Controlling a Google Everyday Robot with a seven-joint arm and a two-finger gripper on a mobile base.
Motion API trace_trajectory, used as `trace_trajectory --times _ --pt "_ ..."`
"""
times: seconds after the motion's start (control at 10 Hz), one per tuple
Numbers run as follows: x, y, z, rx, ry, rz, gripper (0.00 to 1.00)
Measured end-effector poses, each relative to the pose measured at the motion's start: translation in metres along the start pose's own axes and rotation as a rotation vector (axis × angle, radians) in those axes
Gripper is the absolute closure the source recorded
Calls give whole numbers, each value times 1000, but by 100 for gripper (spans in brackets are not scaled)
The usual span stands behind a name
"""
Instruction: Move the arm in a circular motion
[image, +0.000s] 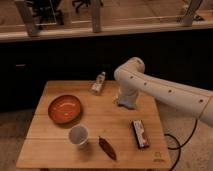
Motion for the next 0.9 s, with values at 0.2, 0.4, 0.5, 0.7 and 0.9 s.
trace_trajectory --times 0.2,0.4,0.5,0.7,0.9 --pt "1 -2 1 -1 3 -19 20" --pt "5 -2 3 -4 9 -42 20" --pt "7 -4 4 -4 12 -55 20" --pt "9 -9 5 -1 17 -76 20" --pt "10 -9 7 -8 22 -98 20"
